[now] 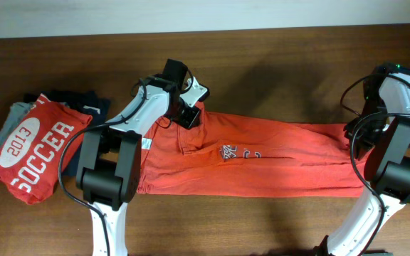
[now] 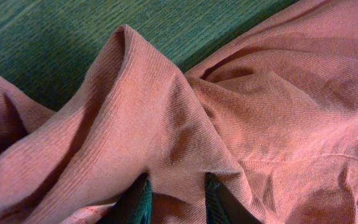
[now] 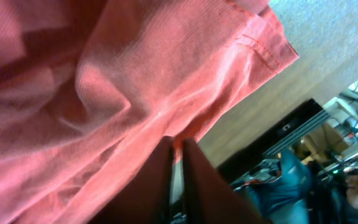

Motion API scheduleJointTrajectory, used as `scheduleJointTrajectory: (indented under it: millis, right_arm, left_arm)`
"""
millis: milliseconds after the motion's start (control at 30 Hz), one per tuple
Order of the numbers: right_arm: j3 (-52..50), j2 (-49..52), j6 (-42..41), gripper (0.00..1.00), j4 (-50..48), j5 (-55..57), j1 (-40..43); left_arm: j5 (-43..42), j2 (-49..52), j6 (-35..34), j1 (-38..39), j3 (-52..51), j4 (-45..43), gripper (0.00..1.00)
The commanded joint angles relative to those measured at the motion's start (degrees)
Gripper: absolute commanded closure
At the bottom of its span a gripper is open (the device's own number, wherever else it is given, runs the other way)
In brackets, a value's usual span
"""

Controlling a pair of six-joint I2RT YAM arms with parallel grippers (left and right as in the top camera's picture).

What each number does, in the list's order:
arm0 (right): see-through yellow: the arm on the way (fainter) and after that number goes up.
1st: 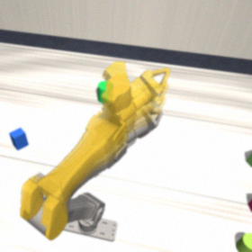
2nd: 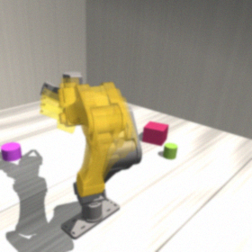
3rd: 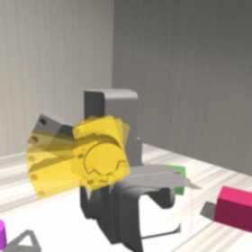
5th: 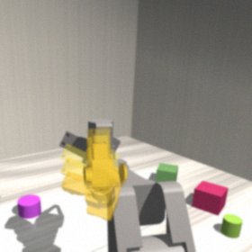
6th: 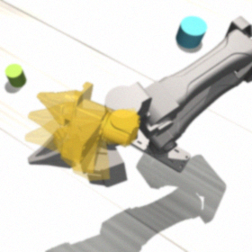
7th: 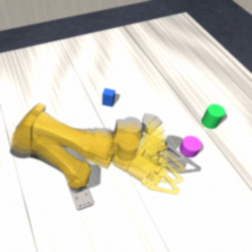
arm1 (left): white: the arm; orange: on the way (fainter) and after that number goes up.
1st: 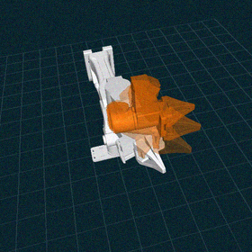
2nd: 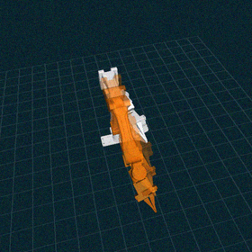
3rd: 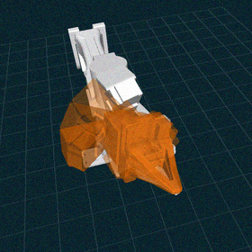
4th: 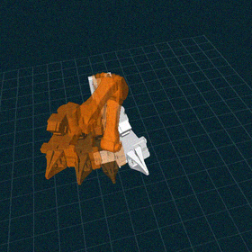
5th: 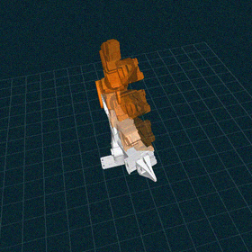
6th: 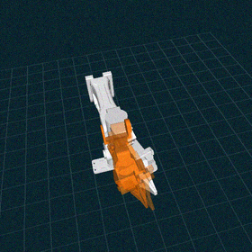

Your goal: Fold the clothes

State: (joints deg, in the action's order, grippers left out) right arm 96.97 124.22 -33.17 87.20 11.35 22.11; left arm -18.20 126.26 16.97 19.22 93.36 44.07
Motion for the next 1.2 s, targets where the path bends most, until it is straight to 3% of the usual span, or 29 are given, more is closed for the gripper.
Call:
scheduleJointTrajectory:
  millis: [0,233,400,600,767,933,1167]
  right_arm:
    - [1.09,-1.84,0.66,0.92,0.2,0.96,0.42]
    - [1.09,-1.86,1.42,0.95,1.9,2.08,0.46]
    - [1.66,-2.47,6.43,0.95,-6.91,-3.19,1.16]
    - [1.7,-1.99,6.38,0.96,-16.2,-5.2,2.43]
    - [1.66,-1.92,6.36,0.96,-12.24,-4.17,4.83]
    - [-2.99,-1.92,4.79,0.96,-11.72,1.31,8.35]
    - [-11.52,-1.99,4.04,0.96,-16.68,-2.69,13.31]
  left_arm:
    - [0.66,1.14,0.7,-0.26,-0.59,-0.13,0.71]
    - [0.63,1.14,0.7,-0.26,-0.59,-0.11,0.71]
    - [0.66,1.14,0.7,-0.26,-0.59,-0.13,0.71]
    - [0.63,1.14,0.68,-0.26,-0.59,-0.09,0.71]
    - [0.66,1.14,0.68,-0.26,-0.59,0.61,0.71]
    - [0.66,1.14,0.7,-0.26,-0.59,0.31,0.71]
    - [0.66,1.14,0.7,-0.26,-0.59,0.57,0.71]
